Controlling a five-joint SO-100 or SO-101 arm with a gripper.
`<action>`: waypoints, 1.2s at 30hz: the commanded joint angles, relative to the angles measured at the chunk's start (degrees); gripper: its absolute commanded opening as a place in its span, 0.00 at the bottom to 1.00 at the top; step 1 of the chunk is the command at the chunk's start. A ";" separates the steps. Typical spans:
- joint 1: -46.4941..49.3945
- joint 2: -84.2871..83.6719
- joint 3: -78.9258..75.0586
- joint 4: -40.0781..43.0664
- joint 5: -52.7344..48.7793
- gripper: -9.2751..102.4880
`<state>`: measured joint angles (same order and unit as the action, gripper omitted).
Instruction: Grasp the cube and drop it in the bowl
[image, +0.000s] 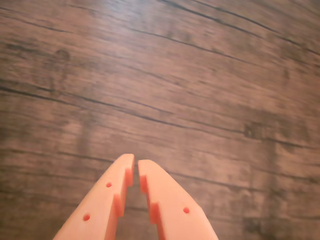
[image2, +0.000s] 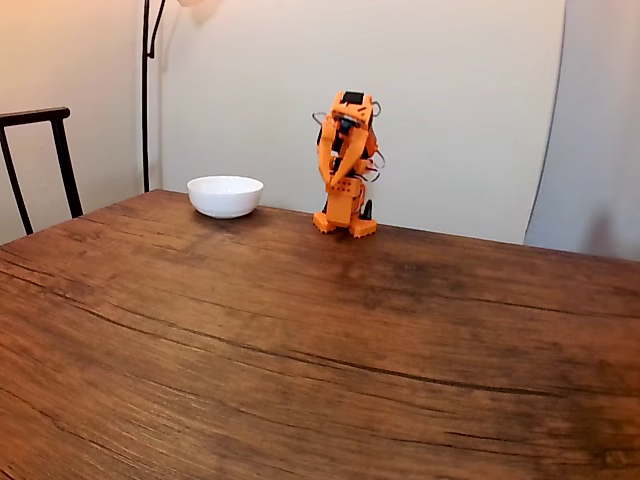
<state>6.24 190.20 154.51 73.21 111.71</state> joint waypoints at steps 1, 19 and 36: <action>-0.70 0.00 3.25 -6.15 -0.26 0.08; 0.00 -0.18 23.73 -16.79 -8.53 0.08; 0.88 -0.26 23.82 -2.20 -8.79 0.08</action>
<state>6.86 189.67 178.51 68.99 103.10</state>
